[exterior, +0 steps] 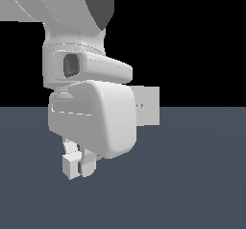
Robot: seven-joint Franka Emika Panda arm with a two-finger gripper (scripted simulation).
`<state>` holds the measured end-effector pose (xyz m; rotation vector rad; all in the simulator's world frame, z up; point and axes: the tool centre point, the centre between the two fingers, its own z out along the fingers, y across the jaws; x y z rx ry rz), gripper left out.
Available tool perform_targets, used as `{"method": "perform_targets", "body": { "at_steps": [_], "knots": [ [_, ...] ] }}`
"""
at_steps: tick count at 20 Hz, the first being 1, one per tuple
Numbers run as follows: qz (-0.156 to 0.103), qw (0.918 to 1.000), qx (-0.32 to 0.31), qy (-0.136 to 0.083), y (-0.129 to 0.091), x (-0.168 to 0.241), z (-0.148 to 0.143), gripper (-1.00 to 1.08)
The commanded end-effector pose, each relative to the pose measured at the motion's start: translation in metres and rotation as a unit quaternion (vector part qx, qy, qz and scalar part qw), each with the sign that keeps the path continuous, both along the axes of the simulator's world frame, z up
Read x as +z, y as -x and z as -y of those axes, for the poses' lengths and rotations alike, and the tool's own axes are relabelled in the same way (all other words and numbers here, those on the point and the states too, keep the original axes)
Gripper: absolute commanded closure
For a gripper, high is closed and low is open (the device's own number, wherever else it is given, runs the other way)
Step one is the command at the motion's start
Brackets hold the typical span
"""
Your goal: Plug the charger into the wall socket.
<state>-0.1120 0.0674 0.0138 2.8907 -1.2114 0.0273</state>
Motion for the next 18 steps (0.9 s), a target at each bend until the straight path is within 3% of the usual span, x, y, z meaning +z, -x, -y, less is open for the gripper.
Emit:
{"method": "perform_targets", "body": {
  "at_steps": [1,10,18],
  "knots": [
    [0.000,1.0000,0.009,0.000,0.000,0.002,0.003,1.08],
    [0.000,0.9971,0.076,0.001,-0.001,0.015,0.023,1.08],
    [0.001,0.9866,0.163,0.001,-0.006,0.033,0.050,1.08]
  ]
}}
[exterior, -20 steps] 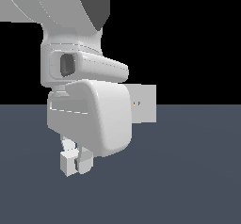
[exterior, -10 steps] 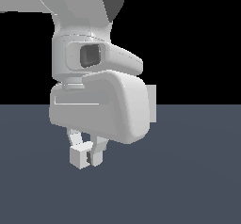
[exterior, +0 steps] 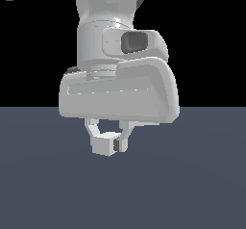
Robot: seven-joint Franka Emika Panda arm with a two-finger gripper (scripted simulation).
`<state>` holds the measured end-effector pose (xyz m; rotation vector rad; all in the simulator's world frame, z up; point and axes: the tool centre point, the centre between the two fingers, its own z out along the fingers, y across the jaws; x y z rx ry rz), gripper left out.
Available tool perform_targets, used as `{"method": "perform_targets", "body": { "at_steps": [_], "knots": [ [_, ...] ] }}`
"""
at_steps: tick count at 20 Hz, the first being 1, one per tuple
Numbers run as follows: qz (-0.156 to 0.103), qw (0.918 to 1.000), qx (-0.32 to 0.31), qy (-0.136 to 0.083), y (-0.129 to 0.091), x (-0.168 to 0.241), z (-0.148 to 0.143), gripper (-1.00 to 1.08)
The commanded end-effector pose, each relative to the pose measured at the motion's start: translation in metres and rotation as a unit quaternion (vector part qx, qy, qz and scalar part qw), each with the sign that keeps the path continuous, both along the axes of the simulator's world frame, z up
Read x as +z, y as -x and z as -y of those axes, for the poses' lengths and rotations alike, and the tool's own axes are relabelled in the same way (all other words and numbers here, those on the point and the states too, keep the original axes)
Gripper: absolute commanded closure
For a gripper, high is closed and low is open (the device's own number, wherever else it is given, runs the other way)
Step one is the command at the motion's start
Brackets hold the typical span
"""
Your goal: Plug the charger into the wall socket.
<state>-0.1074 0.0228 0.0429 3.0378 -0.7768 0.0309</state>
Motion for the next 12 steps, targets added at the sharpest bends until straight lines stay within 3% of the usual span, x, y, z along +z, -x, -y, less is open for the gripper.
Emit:
{"method": "perform_targets", "body": {
  "at_steps": [1,12],
  "knots": [
    [0.000,0.9996,0.028,0.000,-0.002,0.006,0.008,1.08],
    [0.000,0.9893,0.146,0.000,-0.018,0.029,0.041,1.08]
  ]
}}
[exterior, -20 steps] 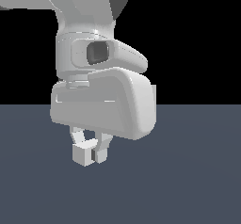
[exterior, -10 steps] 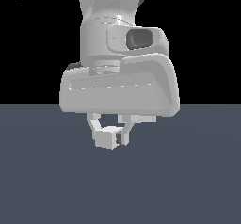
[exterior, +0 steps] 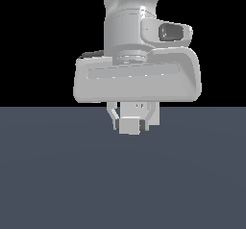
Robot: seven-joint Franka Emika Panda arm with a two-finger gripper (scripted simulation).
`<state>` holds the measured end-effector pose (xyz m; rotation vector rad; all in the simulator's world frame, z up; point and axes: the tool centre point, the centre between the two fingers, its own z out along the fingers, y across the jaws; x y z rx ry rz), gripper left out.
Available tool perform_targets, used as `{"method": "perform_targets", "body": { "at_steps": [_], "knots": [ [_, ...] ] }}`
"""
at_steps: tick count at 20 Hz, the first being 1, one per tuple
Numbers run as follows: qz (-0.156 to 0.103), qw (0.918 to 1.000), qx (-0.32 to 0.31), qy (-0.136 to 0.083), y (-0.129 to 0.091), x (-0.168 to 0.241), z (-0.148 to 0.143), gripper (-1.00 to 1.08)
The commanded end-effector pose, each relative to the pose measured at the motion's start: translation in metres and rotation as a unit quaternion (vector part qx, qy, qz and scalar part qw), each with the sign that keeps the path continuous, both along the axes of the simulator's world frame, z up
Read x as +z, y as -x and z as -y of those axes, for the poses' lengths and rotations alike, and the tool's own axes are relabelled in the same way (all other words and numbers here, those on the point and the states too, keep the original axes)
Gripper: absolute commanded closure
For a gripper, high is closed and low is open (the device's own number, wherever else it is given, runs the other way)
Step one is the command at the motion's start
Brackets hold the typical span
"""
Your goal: Plug the charger into the wall socket.
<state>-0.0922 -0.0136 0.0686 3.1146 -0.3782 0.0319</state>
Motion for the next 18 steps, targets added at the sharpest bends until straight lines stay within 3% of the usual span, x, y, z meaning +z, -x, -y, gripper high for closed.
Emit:
{"method": "perform_targets", "body": {
  "at_steps": [1,18],
  "knots": [
    [0.000,0.9996,0.028,0.000,-0.004,0.006,0.007,1.08],
    [-0.001,0.9882,0.153,-0.001,-0.031,0.030,0.034,1.08]
  ]
}}
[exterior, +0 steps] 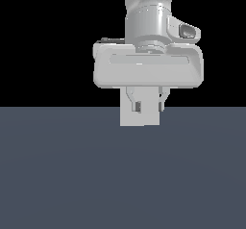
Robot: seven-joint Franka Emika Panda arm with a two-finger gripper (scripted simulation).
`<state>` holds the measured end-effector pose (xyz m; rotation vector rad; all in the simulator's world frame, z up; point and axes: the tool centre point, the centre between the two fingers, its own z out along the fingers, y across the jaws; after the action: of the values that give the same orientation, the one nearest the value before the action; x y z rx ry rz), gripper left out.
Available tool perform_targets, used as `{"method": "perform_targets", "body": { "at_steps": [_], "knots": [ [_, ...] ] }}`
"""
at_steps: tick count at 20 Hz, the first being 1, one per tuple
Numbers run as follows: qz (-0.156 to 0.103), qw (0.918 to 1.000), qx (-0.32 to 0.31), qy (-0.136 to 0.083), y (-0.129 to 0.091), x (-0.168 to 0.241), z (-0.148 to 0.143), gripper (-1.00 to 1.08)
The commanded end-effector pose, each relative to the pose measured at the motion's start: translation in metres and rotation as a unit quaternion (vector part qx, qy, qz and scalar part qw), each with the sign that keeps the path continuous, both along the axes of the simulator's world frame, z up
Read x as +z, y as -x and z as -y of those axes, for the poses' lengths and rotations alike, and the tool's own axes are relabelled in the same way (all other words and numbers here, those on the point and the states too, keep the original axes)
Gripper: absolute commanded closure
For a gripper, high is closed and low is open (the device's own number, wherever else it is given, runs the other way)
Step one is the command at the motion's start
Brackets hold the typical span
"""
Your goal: Plug the charger into the wall socket.
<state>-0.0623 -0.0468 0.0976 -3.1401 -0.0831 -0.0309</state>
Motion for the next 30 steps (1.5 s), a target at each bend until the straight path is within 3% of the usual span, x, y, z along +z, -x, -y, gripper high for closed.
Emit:
{"method": "perform_targets", "body": {
  "at_steps": [1,14,30],
  "knots": [
    [0.000,1.0000,0.009,0.000,-0.002,0.002,0.001,1.08],
    [0.000,0.9999,0.013,0.000,-0.008,0.002,0.002,1.08],
    [0.000,0.9999,0.014,0.000,-0.053,0.002,-0.002,1.08]
  ]
}}
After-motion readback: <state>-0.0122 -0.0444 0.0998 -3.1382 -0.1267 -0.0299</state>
